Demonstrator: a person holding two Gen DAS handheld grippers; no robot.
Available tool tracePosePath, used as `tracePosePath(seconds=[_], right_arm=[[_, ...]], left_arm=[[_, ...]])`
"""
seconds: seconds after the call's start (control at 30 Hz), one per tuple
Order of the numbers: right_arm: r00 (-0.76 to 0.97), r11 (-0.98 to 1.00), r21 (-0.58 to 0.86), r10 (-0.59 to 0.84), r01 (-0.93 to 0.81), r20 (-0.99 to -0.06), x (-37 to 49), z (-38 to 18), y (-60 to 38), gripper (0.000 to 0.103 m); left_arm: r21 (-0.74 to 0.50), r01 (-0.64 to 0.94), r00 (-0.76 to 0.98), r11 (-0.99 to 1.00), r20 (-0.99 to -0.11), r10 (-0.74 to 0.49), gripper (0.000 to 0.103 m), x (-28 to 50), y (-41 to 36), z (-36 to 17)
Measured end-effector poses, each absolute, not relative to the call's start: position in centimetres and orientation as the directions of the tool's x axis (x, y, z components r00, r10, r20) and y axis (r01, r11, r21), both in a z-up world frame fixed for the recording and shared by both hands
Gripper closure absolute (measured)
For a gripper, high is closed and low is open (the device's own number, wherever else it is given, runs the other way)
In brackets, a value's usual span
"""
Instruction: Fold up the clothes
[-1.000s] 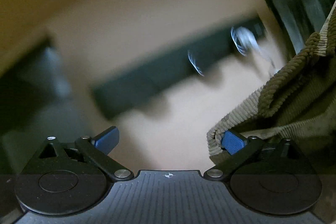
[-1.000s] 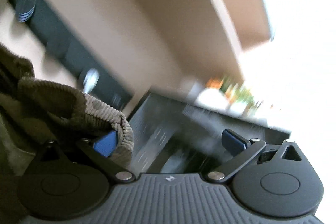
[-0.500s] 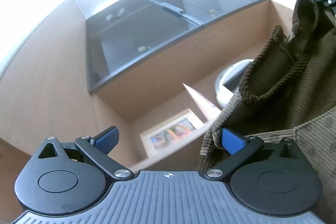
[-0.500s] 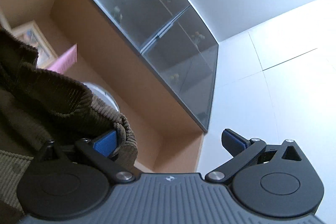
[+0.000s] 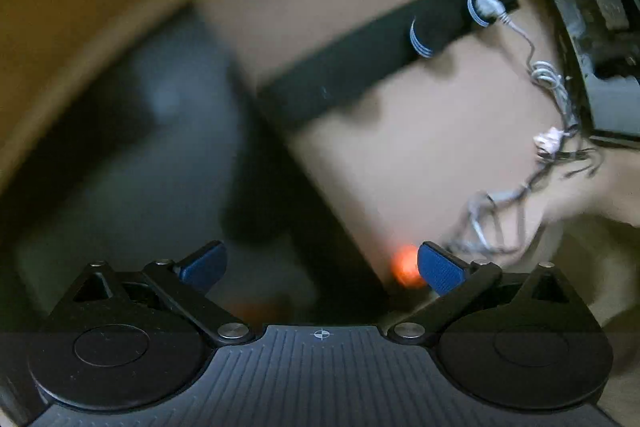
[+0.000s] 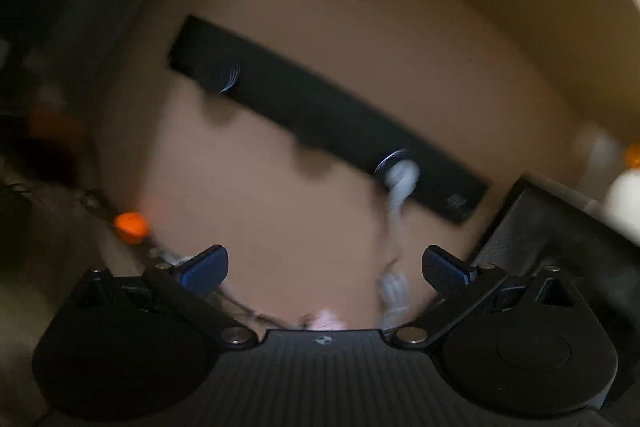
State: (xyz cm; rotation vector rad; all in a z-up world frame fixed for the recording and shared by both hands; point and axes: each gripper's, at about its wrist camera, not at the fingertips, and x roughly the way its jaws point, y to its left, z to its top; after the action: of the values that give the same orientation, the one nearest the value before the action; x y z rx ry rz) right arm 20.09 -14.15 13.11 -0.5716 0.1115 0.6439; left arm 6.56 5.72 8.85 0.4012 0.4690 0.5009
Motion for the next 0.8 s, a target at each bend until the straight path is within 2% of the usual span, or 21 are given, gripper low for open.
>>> tracePosePath(seconds=[0.07,0.1,0.17,0.23,0.27,0.33,0.37,0.4,0.43,0.5,0.57,0.6,0.63,0.7,0.73,0.8], right_arm=[[0.767,0.614,-0.461,0.544,-0.64,-0.34,20.2,10.7,-15.0,0.0],[0.742,0.591,-0.448,0.537,-0.671,-0.402,20.2,9.3,-15.5,0.0],[0.661,0.529,-0.405,0.518,-0.746,-0.543,20.7,5.9,-15.6,0.0],[0.566,0.471,-0.343,0.499,-0.813,-0.656,20.4,2.6,-15.5,0.0],[0.501,0.432,-0.298,0.498,-0.851,-0.708,20.1,1.1,-15.1,0.0],[0.365,0.314,-0.233,0.473,-0.92,-0.802,19.3,-1.3,-14.3,0.0],[0.321,0.215,-0.248,0.439,-0.945,-0.839,18.8,-2.3,-13.8,0.0],[0.333,0.092,-0.324,0.394,-0.942,-0.857,17.8,-3.2,-13.7,0.0],[0.446,0.028,-0.468,0.358,-0.883,-0.82,18.0,-3.7,-13.8,0.0],[0.677,-0.092,-0.73,0.311,-0.677,-0.667,18.7,-4.4,-14.1,0.0],[0.904,-0.038,-0.953,0.305,-0.301,-0.298,20.9,-3.7,-14.0,0.0],[0.942,0.026,-0.983,0.29,-0.181,-0.166,21.9,-2.6,-13.9,0.0],[0.954,0.119,-0.977,0.266,-0.175,-0.138,22.5,-0.8,-13.8,0.0],[0.924,0.392,-0.846,0.274,-0.36,-0.266,22.7,3.6,-14.1,0.0],[0.875,0.509,-0.713,0.316,-0.483,-0.367,22.6,5.2,-14.4,0.0],[0.626,0.626,-0.257,0.487,-0.736,-0.609,22.9,6.1,-15.6,0.0]], left_arm=[[0.332,-0.354,0.763,0.874,-0.439,0.475,0.0,4.7,6.8,7.9],[0.215,-0.335,0.758,0.917,-0.516,0.398,0.0,4.0,7.5,7.3],[-0.028,-0.279,0.751,0.96,-0.63,0.199,0.0,3.3,8.0,4.9],[-0.266,-0.235,0.729,0.935,-0.685,-0.012,0.0,2.7,7.7,1.9],[-0.319,-0.238,0.711,0.918,-0.701,-0.059,0.0,2.7,7.1,0.2],[-0.323,-0.271,0.651,0.907,-0.755,-0.074,0.0,4.0,5.0,-3.6],[-0.315,-0.279,0.634,0.907,-0.77,-0.073,0.0,4.5,4.6,-4.2],[-0.309,-0.286,0.618,0.907,-0.783,-0.072,0.0,5.0,4.3,-4.8],[-0.311,-0.287,0.619,0.906,-0.782,-0.073,0.0,4.7,4.1,-4.9],[-0.315,-0.29,0.633,0.904,-0.772,-0.066,0.0,4.3,4.2,-4.8],[-0.329,-0.319,0.656,0.889,-0.753,-0.043,0.0,2.5,5.4,-4.5],[-0.346,-0.353,0.664,0.869,-0.747,-0.028,0.0,1.6,6.1,-4.8],[-0.363,-0.395,0.668,0.844,-0.744,-0.008,0.0,0.7,7.0,-5.1],[-0.391,-0.491,0.669,0.779,-0.741,0.05,0.0,-1.5,9.2,-5.9],[-0.406,-0.53,0.669,0.745,-0.74,0.073,0.0,-2.3,10.2,-6.3],[-0.475,-0.582,0.679,0.66,-0.73,0.073,0.0,-4.2,12.2,-7.5]])
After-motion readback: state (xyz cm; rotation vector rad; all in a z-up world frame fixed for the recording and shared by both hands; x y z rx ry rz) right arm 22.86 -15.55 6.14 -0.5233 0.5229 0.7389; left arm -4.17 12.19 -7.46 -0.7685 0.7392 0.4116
